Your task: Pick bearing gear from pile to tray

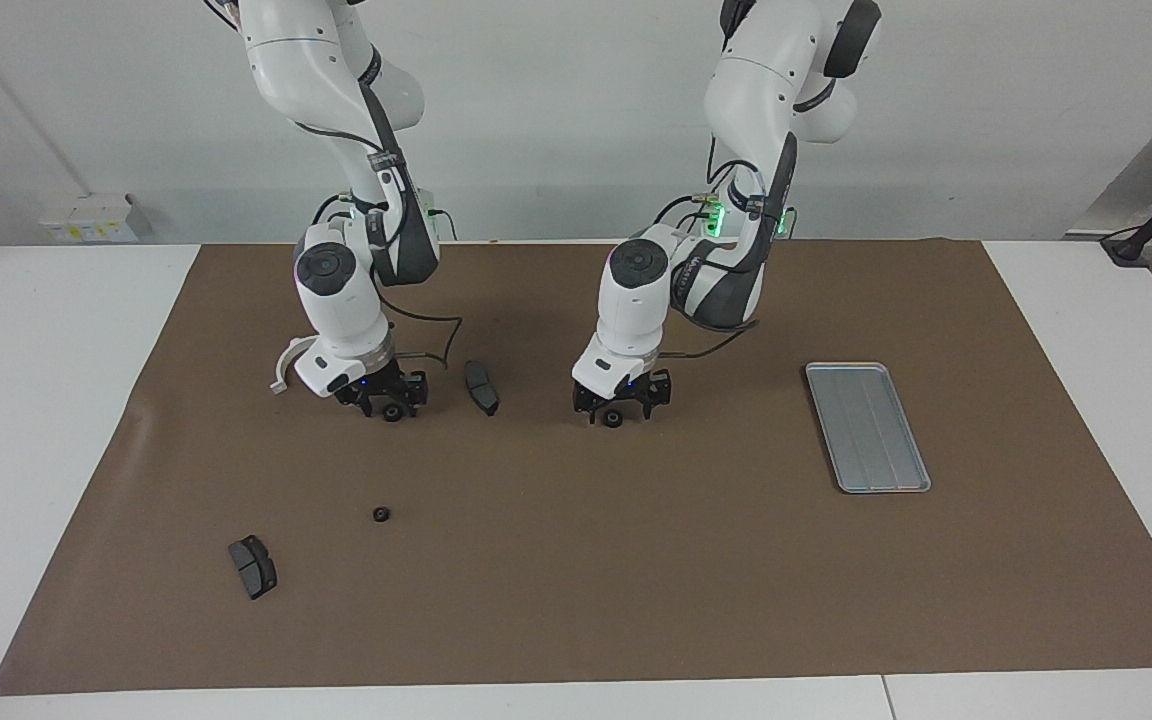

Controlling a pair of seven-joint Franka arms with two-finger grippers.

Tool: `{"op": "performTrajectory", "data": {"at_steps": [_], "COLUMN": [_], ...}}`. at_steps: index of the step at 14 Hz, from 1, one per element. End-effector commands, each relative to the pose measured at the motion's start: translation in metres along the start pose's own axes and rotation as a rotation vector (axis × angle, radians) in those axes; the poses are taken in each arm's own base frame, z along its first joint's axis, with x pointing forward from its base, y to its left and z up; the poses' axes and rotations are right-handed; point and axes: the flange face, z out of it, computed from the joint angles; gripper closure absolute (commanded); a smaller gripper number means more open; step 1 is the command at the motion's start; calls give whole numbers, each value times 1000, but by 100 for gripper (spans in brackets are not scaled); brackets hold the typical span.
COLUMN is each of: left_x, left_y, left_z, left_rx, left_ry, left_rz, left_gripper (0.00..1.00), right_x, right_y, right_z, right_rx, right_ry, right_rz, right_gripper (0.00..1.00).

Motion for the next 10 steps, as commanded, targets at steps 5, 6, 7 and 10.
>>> {"op": "performTrajectory", "data": {"at_steps": [5, 6, 7, 10], "left_x": [-13, -14, -15, -16], "left_y": [8, 9, 8, 8], "left_z": [17, 17, 16, 17], "left_rx": [-1, 0, 4, 11], "left_ry": [19, 17, 14, 4], "left_rz": [40, 41, 41, 42], "left_gripper": [47, 55, 63, 82], "right_x": [-4, 0, 5, 17], "right_y": [-2, -2, -2, -4], "right_z": [-10, -14, -21, -37], "right_rx": [25, 28, 30, 32], "right_ry": [23, 32, 44, 52], "right_rz": [15, 18, 16, 18], "right_gripper": [98, 100, 100, 100]}}
